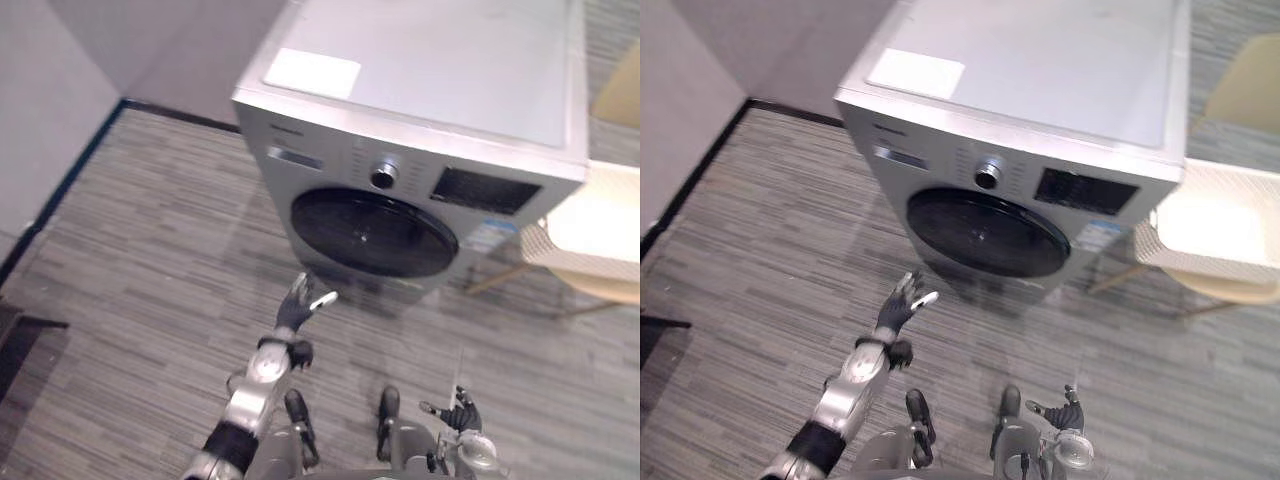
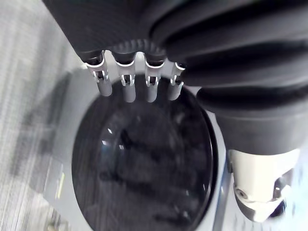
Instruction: Pick up the laundry basket with both hands and put the clothes into the washing machine.
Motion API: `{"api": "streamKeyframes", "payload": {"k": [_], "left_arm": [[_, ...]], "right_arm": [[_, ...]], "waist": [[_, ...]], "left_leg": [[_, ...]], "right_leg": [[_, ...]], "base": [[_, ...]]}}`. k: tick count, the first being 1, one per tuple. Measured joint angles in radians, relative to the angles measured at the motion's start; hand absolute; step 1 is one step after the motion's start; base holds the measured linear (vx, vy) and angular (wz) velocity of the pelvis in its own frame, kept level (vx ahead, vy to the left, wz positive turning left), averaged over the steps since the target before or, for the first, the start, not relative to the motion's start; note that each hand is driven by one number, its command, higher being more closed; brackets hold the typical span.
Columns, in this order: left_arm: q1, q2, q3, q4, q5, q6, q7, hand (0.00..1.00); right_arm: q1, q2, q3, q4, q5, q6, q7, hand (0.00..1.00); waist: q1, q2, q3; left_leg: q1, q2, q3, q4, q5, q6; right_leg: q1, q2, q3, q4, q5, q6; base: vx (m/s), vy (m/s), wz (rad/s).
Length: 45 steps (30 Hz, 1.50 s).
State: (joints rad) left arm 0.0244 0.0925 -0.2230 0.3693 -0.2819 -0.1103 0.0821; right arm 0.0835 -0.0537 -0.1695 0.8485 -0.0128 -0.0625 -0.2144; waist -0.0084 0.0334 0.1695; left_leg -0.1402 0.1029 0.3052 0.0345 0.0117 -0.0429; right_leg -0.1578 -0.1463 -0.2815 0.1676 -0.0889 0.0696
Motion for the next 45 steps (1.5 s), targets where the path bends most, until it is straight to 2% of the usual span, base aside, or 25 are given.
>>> {"api": "streamKeyframes", "payload": {"k": [5, 8, 9, 11, 15, 16, 17, 18, 19, 20, 21, 23, 26, 27, 29, 31, 32, 34, 35, 36, 37, 39, 42, 44, 45], "left_arm": [[0.029, 0.009, 0.153, 0.227, 0.033, -0.005, -0.009, 0.0], [0.042, 0.012, 0.236, 0.371, 0.132, 0.008, 0.014, 0.0], [0.045, 0.013, 0.264, 0.432, 0.168, 0.02, 0.025, 0.0], [0.059, 0.013, 0.29, 0.488, 0.194, 0.027, 0.044, 0.0], [0.102, 0.008, 0.339, 0.53, 0.218, 0.029, 0.057, 0.0], [0.109, 0.008, 0.367, 0.535, 0.22, 0.029, 0.059, 0.0], [0.111, 0.01, 0.381, 0.534, 0.226, 0.03, 0.061, 0.0], [0.128, 0.011, 0.384, 0.534, 0.227, 0.03, 0.067, 0.0], [0.146, 0.011, 0.382, 0.541, 0.227, 0.033, 0.073, 0.0], [0.15, 0.011, 0.38, 0.541, 0.227, 0.035, 0.075, 0.0], [0.142, 0.015, 0.378, 0.537, 0.227, 0.035, 0.077, 0.0], [0.141, 0.022, 0.378, 0.519, 0.226, 0.034, 0.077, 0.0], [0.105, 0.02, 0.366, 0.512, 0.225, 0.033, 0.077, 0.0], [0.083, 0.01, 0.354, 0.512, 0.223, 0.031, 0.078, 0.0], [0.073, 0.001, 0.344, 0.512, 0.224, 0.019, 0.079, 0.0], [0.074, -0.01, 0.346, 0.511, 0.224, 0.015, 0.079, 0.0], [0.082, -0.018, 0.351, 0.5, 0.225, 0.014, 0.079, 0.0], [0.088, -0.04, 0.369, 0.482, 0.226, 0.012, 0.08, 0.0], [0.096, -0.068, 0.403, 0.482, 0.226, 0.016, 0.082, 0.0], [0.111, -0.09, 0.429, 0.479, 0.226, 0.017, 0.083, 0.0], [0.121, -0.096, 0.431, 0.476, 0.222, 0.017, 0.083, 0.0], [0.114, -0.094, 0.423, 0.452, 0.226, 0.017, 0.074, 0.0], [0.101, -0.105, 0.427, 0.437, 0.245, 0.014, 0.072, 0.0], [0.09, -0.114, 0.426, 0.442, 0.257, 0.016, 0.071, 0.0], [0.084, -0.121, 0.426, 0.449, 0.26, 0.018, 0.072, 0.0]], "right_arm": [[-0.067, -0.011, -0.024, 0.07, 0.001, -0.001, 0.001, 0.0], [-0.103, -0.013, -0.045, 0.08, 0.002, -0.002, 0.0, 0.0], [-0.109, -0.013, -0.052, 0.082, 0.002, 0.0, -0.001, 0.0], [-0.105, -0.01, -0.059, 0.081, 0.002, 0.001, -0.002, 0.0], [-0.1, -0.015, -0.06, 0.09, -0.004, 0.001, -0.004, 0.0], [-0.09, -0.009, -0.057, 0.092, -0.009, 0.0, -0.003, 0.0], [-0.085, -0.008, -0.055, 0.096, -0.009, 0.001, -0.002, 0.0], [-0.073, -0.017, -0.043, 0.097, -0.01, 0.001, -0.002, 0.0], [-0.066, -0.027, -0.02, 0.101, -0.011, 0.005, 0.002, 0.0], [-0.065, -0.026, -0.011, 0.102, -0.011, 0.006, 0.002, 0.0], [-0.063, -0.015, -0.003, 0.105, -0.01, 0.005, 0.002, 0.0], [-0.065, -0.005, 0.019, 0.109, -0.01, 0.005, 0.003, 0.0], [-0.078, -0.012, 0.029, 0.106, -0.01, 0.002, 0.003, 0.0], [-0.077, -0.022, 0.028, 0.106, -0.01, 0.002, 0.003, 0.0], [-0.079, -0.031, 0.029, 0.105, -0.011, 0.003, 0.004, 0.0], [-0.077, -0.033, 0.028, 0.09, -0.016, 0.005, 0.004, 0.0], [-0.069, -0.031, 0.029, 0.063, -0.019, 0.005, 0.006, 0.0], [-0.082, -0.032, 0.04, 0.018, -0.033, 0.005, 0.02, 0.0], [-0.091, -0.032, 0.059, -0.019, -0.039, 0.0, 0.024, 0.0], [-0.094, -0.028, 0.08, -0.046, -0.04, -0.003, 0.024, 0.0], [-0.095, -0.025, 0.092, -0.052, -0.039, -0.003, 0.024, 0.0], [-0.094, -0.008, 0.094, -0.05, -0.039, -0.004, 0.023, 0.0], [-0.089, -0.006, 0.065, -0.05, -0.04, -0.002, 0.023, 0.0], [-0.073, -0.003, 0.046, -0.047, -0.049, 0.003, 0.022, 0.0], [-0.053, -0.003, 0.042, -0.048, -0.055, 0.004, 0.022, 0.0]], "waist": [[0.03, -0.004, -0.009], [0.032, -0.009, -0.015], [0.034, -0.005, -0.017], [0.039, -0.011, -0.017], [0.054, -0.035, -0.03], [0.045, -0.07, -0.032], [0.05, -0.066, -0.037], [0.053, -0.053, -0.043], [0.048, -0.049, -0.039], [0.041, -0.045, -0.04], [0.021, -0.033, -0.037], [0.021, -0.034, -0.032], [0.02, -0.055, -0.024], [0.011, -0.052, -0.02], [-0.005, -0.061, -0.003], [-0.009, -0.078, 0.004], [-0.012, -0.085, -0.002], [-0.006, -0.058, -0.002], [-0.005, -0.037, 0.006], [0.0, -0.019, 0.01], [0.008, -0.02, 0.012], [0.03, -0.031, 0.015], [0.024, -0.041, 0.015], [0.027, -0.025, 0.012], [0.023, -0.008, 0.002]], "left_leg": [[-0.017, -0.028, -0.119, -0.001, 0.064, 0.01], [-0.057, -0.036, -0.025, -0.006, 0.101, 0.031], [-0.072, -0.027, 0.056, 0.006, 0.084, 0.054], [-0.083, -0.018, 0.095, 0.04, 0.052, 0.093], [-0.099, -0.062, 0.09, 0.054, -0.01, 0.095], [-0.105, -0.086, 0.126, 0.124, -0.07, 0.129], [-0.114, -0.076, 0.14, 0.229, -0.101, 0.173], [-0.1, -0.062, 0.138, 0.302, -0.183, 0.131], [-0.079, -0.094, 0.081, 0.325, -0.259, 0.136], [-0.058, -0.1, 0.066, 0.321, -0.262, 0.139], [-0.034, -0.104, 0.014, 0.3, -0.263, 0.142], [0.004, -0.121, -0.04, 0.263, -0.259, 0.139], [0.055, -0.165, -0.148, 0.224, -0.255, 0.143], [0.084, -0.183, -0.198, 0.208, -0.251, 0.147], [0.156, -0.222, -0.281, 0.178, -0.251, 0.146], [0.217, -0.244, -0.343, 0.148, -0.263, 0.126], [0.237, -0.241, -0.372, 0.156, -0.283, 0.091], [0.17, -0.206, -0.36, 0.315, -0.297, 0.07], [0.079, -0.16, -0.303, 0.521, -0.288, 0.055], [0.007, -0.09, -0.232, 0.732, -0.23, 0.004], [-0.021, -0.048, -0.201, 0.822, -0.186, 0.003], [-0.059, 0.043, -0.123, 0.935, -0.209, 0.025], [-0.095, 0.117, -0.05, 0.76, -0.223, 0.021], [-0.09, 0.135, -0.031, 0.575, -0.207, -0.003], [-0.084, 0.143, -0.023, 0.438, -0.105, -0.04]], "right_leg": [[0.097, -0.02, -0.148, -0.024, -0.007, -0.006], [0.101, -0.048, -0.218, -0.03, -0.021, 0.008], [0.103, -0.048, -0.247, -0.025, -0.024, 0.012], [0.113, -0.052, -0.268, -0.008, -0.035, 0.025], [0.121, -0.089, -0.295, 0.015, -0.069, 0.064], [0.116, -0.147, -0.307, 0.045, -0.095, 0.08], [0.122, -0.176, -0.31, 0.084, -0.112, 0.092], [0.127, -0.186, -0.308, 0.159, -0.118, 0.078], [0.065, -0.255, -0.231, 0.405, -0.135, -0.02], [0.004, -0.268, -0.168, 0.514, -0.112, -0.065], [-0.065, -0.217, -0.059, 0.628, -0.137, -0.037], [-0.138, -0.146, -0.006, 0.652, -0.176, -0.019], [-0.239, -0.027, 0.082, 0.487, -0.179, -0.006], [-0.268, 0.016, 0.147, 0.381, -0.155, 0.018], [-0.266, 0.045, 0.234, 0.243, -0.083, 0.024], [-0.269, 0.031, 0.268, 0.223, -0.006, -0.023], [-0.265, 0.022, 0.249, 0.258, 0.05, -0.043], [-0.249, 0.024, 0.184, 0.282, 0.036, -0.063], [-0.204, 0.042, 0.143, 0.253, 0.013, -0.079], [-0.144, 0.078, 0.119, 0.225, -0.004, -0.099], [-0.111, 0.089, 0.12, 0.21, -0.013, -0.112], [-0.025, 0.109, 0.119, 0.17, -0.023, -0.127], [0.069, 0.088, 0.09, 0.086, -0.023, -0.127], [0.086, 0.083, 0.074, 0.083, -0.027, -0.119], [0.094, 0.088, 0.057, 0.085, -0.043, -0.094]], "base": [[0.01, 0.002, 1.0], [-0.12, 0.073, 0.7], [-0.15, 0.119, 0.5], [-0.1, 0.143, 0.44], [-0.01, 0.151, 0.45], [0.06, 0.182, 0.52], [0.15, 0.195, 0.48], [0.2, 0.26, 0.45], [0.21, 0.267, 0.52], [0.22, 0.272, 0.87], [0.19, 0.15, 0.77], [0.27, 0.117, 0.92], [0.3, 0.047, 1.15], [0.36, 0.001, 1.51], [0.53, -0.073, 1.59], [0.51, -0.16, 1.56], [0.51, -0.233, 1.4], [0.49, -0.211, 0.97], [0.46, -0.196, 0.4], [0.46, -0.197, 0.23], [0.43, -0.176, -0.06], [0.37, -0.14, -0.07], [0.28, -0.059, 0.07], [0.16, 0.067, 0.19], [0.11, 0.097, 0.24]]}}
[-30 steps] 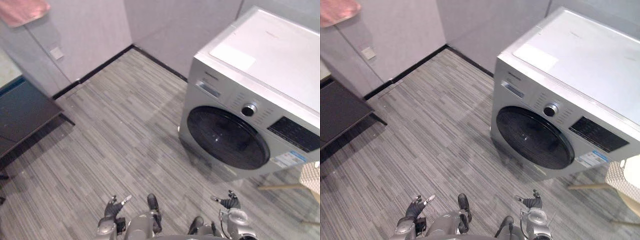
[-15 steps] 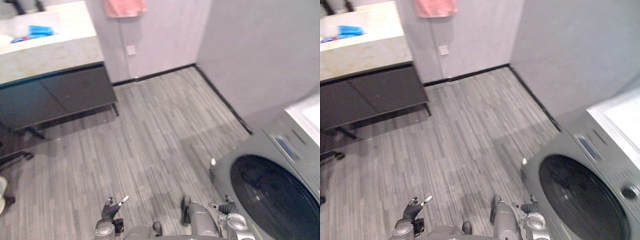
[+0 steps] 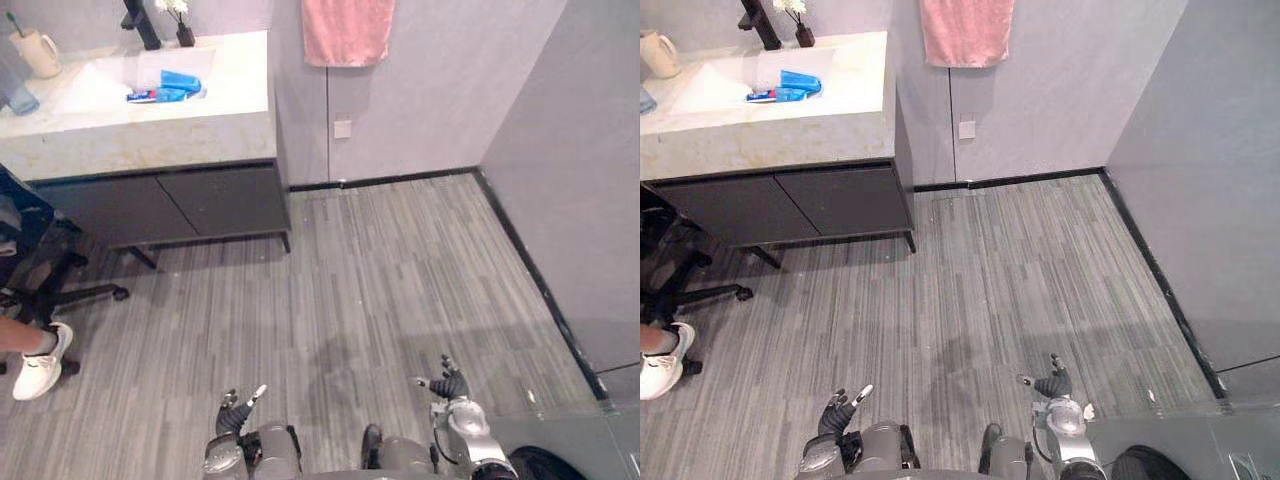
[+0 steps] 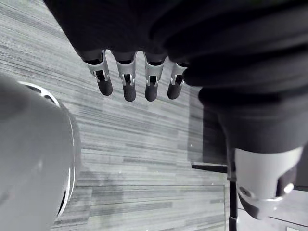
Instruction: Pick up the laundry basket with both hands and put the clothes into the washing machine.
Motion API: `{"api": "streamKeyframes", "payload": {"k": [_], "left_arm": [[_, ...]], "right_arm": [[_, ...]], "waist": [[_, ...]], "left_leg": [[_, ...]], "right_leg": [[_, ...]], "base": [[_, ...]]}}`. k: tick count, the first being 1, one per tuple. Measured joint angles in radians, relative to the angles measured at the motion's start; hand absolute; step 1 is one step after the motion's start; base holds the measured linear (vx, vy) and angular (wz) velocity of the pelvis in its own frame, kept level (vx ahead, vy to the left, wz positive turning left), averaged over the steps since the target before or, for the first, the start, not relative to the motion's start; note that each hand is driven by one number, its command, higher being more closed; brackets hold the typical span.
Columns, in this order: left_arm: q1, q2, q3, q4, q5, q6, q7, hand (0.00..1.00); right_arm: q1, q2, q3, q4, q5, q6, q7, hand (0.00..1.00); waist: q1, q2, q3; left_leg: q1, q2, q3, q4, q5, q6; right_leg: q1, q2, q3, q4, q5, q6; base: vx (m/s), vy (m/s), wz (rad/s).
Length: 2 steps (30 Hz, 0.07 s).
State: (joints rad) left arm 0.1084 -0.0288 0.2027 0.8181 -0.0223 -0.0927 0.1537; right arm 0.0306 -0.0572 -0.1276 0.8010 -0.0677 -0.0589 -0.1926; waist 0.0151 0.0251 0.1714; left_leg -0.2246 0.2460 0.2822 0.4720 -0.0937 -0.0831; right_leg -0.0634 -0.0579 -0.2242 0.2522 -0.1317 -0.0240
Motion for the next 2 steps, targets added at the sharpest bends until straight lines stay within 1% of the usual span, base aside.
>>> {"api": "streamKeyframes", "payload": {"k": [1, 2], "left_arm": [[-0.003, -0.004, 0.0, 0.001, 0.007, 0.0, -0.001, 0.0], [-0.016, 0.001, 0.0, 0.017, 0.022, 0.0, -0.001, 0.0]], "right_arm": [[0.005, -0.002, -0.003, 0.003, -0.005, 0.0, 0.0, 0.0], [0.016, 0.007, -0.016, 0.013, -0.007, 0.006, 0.001, 0.0]], "waist": [[0.0, 0.013, -0.005], [0.001, 0.002, -0.008]], "left_leg": [[0.001, 0.004, -0.005, -0.034, 0.021, -0.001], [0.029, -0.011, -0.007, -0.083, 0.007, 0.006]], "right_leg": [[0.004, 0.007, -0.002, 0.001, -0.012, 0.016], [0.007, -0.002, -0.005, 0.004, -0.022, 0.028]], "base": [[0.15, 0.167, 0.34], [0.1, 0.122, 0.2]]}}
